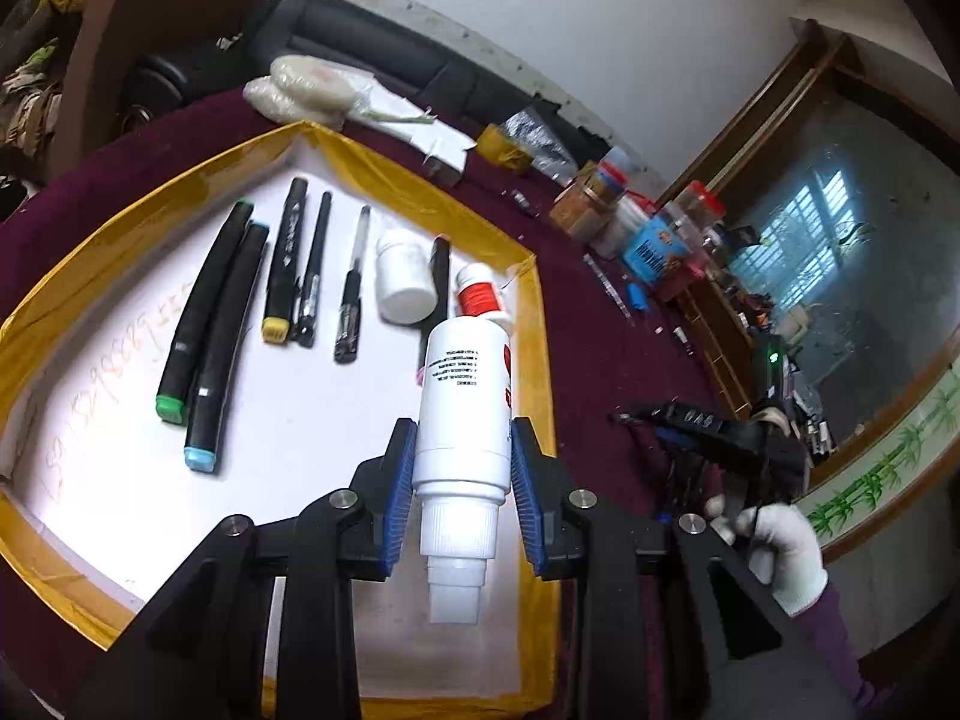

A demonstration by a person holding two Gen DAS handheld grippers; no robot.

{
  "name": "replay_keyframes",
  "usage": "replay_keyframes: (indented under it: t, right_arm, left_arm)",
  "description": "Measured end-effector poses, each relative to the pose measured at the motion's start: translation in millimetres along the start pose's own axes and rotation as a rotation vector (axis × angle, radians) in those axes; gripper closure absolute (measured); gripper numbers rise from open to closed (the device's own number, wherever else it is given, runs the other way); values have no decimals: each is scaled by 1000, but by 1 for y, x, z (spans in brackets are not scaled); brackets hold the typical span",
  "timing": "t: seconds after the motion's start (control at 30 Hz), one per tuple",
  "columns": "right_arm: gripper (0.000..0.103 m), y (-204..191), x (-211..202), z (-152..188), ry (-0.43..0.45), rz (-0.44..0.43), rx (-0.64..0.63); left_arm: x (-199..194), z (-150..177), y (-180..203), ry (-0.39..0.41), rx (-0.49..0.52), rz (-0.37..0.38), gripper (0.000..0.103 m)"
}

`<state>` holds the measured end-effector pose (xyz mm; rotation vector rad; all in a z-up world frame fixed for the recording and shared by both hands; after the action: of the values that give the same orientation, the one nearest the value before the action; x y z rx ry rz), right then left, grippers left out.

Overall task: Organize rigid objects
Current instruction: 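Grasp the clear black-capped pen with right tool while left tool carries the bottle to the box, then lower the spray bottle and clear pen into the box and open both tools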

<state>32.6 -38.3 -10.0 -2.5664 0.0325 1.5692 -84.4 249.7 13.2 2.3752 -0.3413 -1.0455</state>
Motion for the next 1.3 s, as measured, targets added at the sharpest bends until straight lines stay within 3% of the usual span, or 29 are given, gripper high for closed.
replay_keyframes:
  t: [0.3, 0.47, 0.53, 0.6, 0.63, 0.8, 0.93, 1.07, 1.2, 1.3]
  right_arm:
    - [52, 41, 4, -19, -48, -87, 251]
    - [50, 15, 14, -26, -26, 100, 121]
    - [58, 7, 15, -25, 15, 150, 58]
    - [87, 5, 12, -22, 62, 131, 18]
    - [92, 6, 11, -21, 68, 120, 11]
    - [95, 22, 0, -13, 42, -123, 99]
    - [94, 12, -23, -1, 20, -335, 133]
    - [94, -35, -53, 16, -21, -523, 46]
    - [94, -95, -70, 36, -81, -634, -64]
    - [94, -138, -67, 51, -136, -662, -128]
  left_arm:
    - [29, -8, 1, -105, 70, -138, 75]
    - [54, -7, 4, -181, 87, -184, 75]
    - [56, -5, 5, -193, 80, -185, 74]
    - [49, -5, 7, -176, 73, -164, 73]
    - [44, -5, 8, -164, 70, -147, 72]
    - [10, -9, 6, -73, 31, -88, 67]
    - [-9, -11, -1, -16, -10, -66, 66]
    - [-16, -10, -16, 4, -74, -60, 66]
    - [-22, -9, -28, 25, -130, -57, 65]
    - [-29, -8, -32, 40, -139, -55, 56]
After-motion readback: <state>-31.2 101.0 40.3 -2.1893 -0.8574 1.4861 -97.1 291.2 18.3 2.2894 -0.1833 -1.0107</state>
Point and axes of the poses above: each gripper's, at about its wrist camera, not at the fingertips, and x roughly the way its jaws point, y to its right, z to its underside, the point moved 4 cm from there along x, roughly the way its jaws point, and after that the axes turned 3 degrees about -y, right-handed, at the moved point
